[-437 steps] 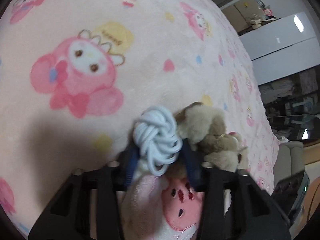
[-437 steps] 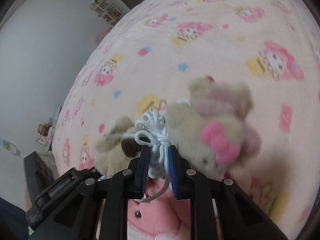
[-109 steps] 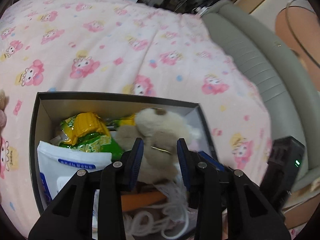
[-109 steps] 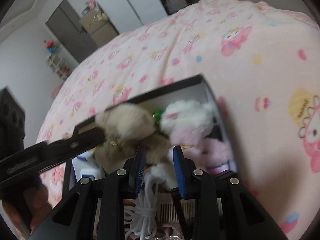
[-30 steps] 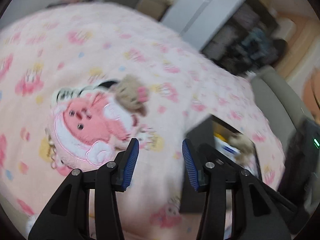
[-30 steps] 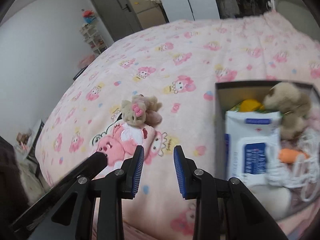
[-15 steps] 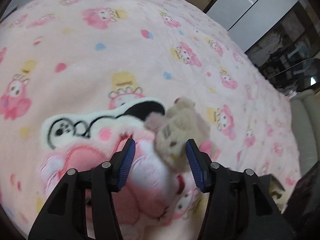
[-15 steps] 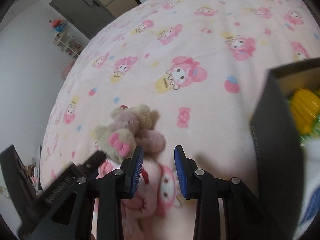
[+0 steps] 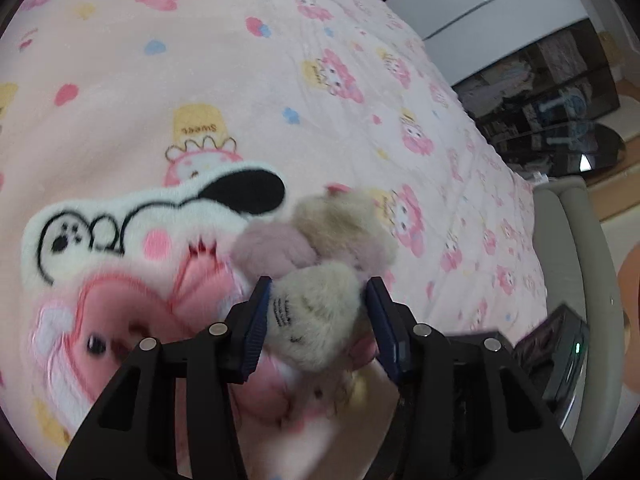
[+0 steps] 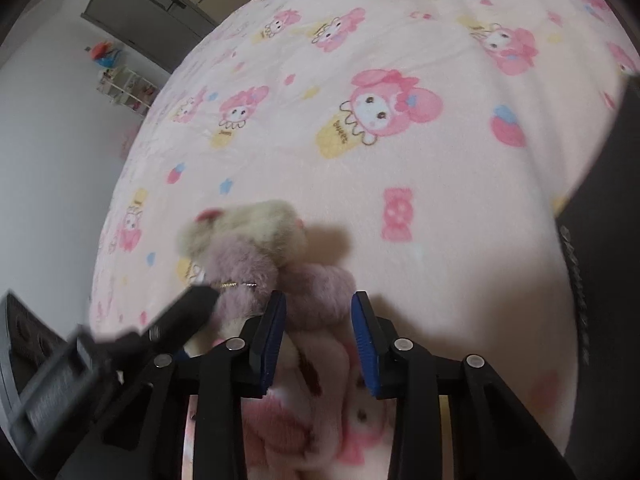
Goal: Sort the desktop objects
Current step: 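Grasp the beige plush with the pink bow with the left gripper, then lift the beige plush and carry it over the black box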
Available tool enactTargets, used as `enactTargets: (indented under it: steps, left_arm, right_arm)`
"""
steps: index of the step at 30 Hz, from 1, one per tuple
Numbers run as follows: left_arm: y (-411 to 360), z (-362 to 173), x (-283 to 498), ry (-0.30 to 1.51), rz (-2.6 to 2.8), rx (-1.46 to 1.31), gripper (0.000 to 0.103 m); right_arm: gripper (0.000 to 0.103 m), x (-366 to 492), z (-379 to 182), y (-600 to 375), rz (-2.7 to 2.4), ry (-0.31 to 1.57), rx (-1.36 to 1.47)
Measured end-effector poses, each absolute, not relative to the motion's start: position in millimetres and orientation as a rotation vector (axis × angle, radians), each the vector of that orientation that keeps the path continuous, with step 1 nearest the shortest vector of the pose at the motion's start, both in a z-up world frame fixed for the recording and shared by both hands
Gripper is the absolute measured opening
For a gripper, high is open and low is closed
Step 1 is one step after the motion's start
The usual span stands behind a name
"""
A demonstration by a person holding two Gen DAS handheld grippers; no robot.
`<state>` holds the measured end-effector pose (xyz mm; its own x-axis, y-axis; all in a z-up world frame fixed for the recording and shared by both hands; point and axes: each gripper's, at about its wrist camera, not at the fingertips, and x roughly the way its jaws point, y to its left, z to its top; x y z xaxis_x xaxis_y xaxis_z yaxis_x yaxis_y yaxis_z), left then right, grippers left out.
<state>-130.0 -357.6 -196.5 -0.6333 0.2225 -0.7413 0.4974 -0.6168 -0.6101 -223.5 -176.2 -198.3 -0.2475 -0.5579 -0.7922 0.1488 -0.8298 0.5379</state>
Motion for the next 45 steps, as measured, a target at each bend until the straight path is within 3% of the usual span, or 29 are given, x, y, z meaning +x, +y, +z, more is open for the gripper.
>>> enactTargets:
  steps: [4, 8, 12, 18, 21, 25, 29, 37, 45]
  left_arm:
    - [-335.9, -181.6, -91.5, 1.339, -2.42, 1.243, 0.047]
    - [-311.8, -188.4, -61.4, 1.289, -2.386, 1.35, 0.048]
    - [-300.7, -193.3, -44.4, 1.192, -2.342, 1.457, 0.054]
    - [-314.1, -187.3, -40.9, 1.193, -2.397, 1.315, 0.057]
    - [-310.3, -209.8, -47.5, 1.281, -2.357, 1.414, 0.058]
    - [-295.4, -202.0, -53.9, 1.12, -2.409, 1.459, 0.052]
    - [-284.1, -175.0, -43.9, 1.157, -2.498, 1.445, 0.05]
    - [-227.5, -76.5, -37.0, 0.986, -2.734, 1.358, 0.05]
    - [-94.0, -49.3, -109.9, 0.919, -2.962, 1.446, 0.05]
  right_arm:
    - [0.028, -206.6, -180.0, -154.4, -2.078, -0.527, 1.532]
    - [0.028, -171.8, -182.0, -129.2, -2.025, -0.474, 1.56]
    - [0.027, -138.8, -192.8, -119.7, -1.988, -0.338, 1.592]
    - [0.03, -117.2, -182.5, -132.7, -2.163, -0.122, 1.437]
    - [0.029, -127.0, -200.4, -137.5, -2.066, -0.18, 1.505]
    - [0.03, -134.1, -219.7, -137.6, -1.997, -0.208, 1.565]
    - [0.017, -124.5, -192.9, -128.6, -1.977, -0.225, 1.511]
    - [0.017, -98.2, -105.5, -73.7, -2.034, -0.327, 1.314]
    - [0.017, -129.7, -61.5, 57.7, -2.265, -0.33, 1.221]
